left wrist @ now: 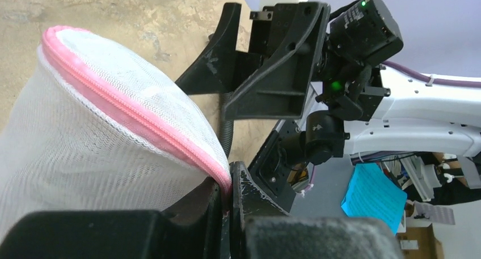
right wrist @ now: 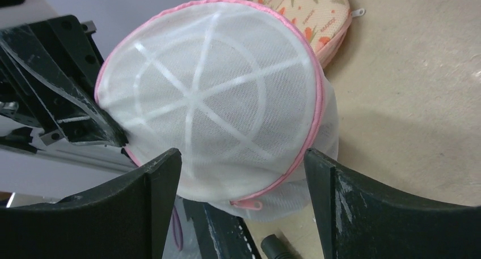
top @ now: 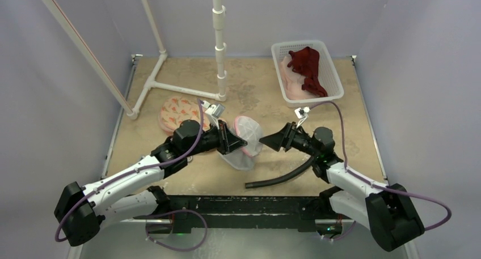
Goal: Unzip the laundry bag and remove the bra
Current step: Pick up the laundry bag at the center of the board.
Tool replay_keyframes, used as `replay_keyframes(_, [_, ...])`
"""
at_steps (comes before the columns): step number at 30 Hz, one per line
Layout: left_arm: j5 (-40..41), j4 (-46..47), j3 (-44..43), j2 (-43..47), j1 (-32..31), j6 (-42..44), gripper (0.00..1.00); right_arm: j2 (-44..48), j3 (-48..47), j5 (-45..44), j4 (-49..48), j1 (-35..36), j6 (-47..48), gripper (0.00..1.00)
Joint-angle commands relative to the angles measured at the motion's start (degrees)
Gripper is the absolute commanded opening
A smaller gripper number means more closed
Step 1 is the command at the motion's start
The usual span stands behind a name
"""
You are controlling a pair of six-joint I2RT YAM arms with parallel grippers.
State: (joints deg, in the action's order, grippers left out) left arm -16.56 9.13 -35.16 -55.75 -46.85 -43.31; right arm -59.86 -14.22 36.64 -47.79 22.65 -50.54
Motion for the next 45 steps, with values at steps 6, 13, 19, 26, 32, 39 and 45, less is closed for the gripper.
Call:
replay_keyframes(6, [-1.95, 4.39, -2.61, 2.74, 0.34, 3.03, 0.00, 0.28, 3.26, 5.89, -8.66, -4.78, -4.90, 0.80])
replay_keyframes(13, [-3.95, 7.29, -2.64, 4.02, 0.29, 2.56, 0.00, -6.80, 4.40, 10.17, -27.10, -4.89, -16.49, 0.74])
replay_keyframes(19, [-4.32, 9.37, -1.92, 4.48, 0.33, 1.49, 0.00, -15.05, 4.12, 13.30, -42.63, -4.90, -26.31, 0.65])
replay_keyframes(26, [-4.28, 10.82, -1.66, 4.01, 0.29, 0.86, 0.00, -24.59, 5.77, 14.07, -61.54, -4.88, -35.76, 0.47])
replay_keyframes(32, [-3.37, 10.05, -1.21, 3.28, 0.28, 1.03, 0.00, -27.96, 6.13, 14.08, -68.99, -4.90, -40.57, 0.24])
replay_keyframes(39, [-3.62, 11.60, -0.55, 3.97, 0.28, -0.35, 0.00, -27.30, 5.17, 14.02, -66.83, -4.87, -39.15, 0.56])
replay_keyframes(45, [-1.91, 8.84, -3.23, 4.61, 0.31, 0.29, 0.00, -25.42, 6.05, 12.79, -67.09, -4.88, -38.21, 0.65])
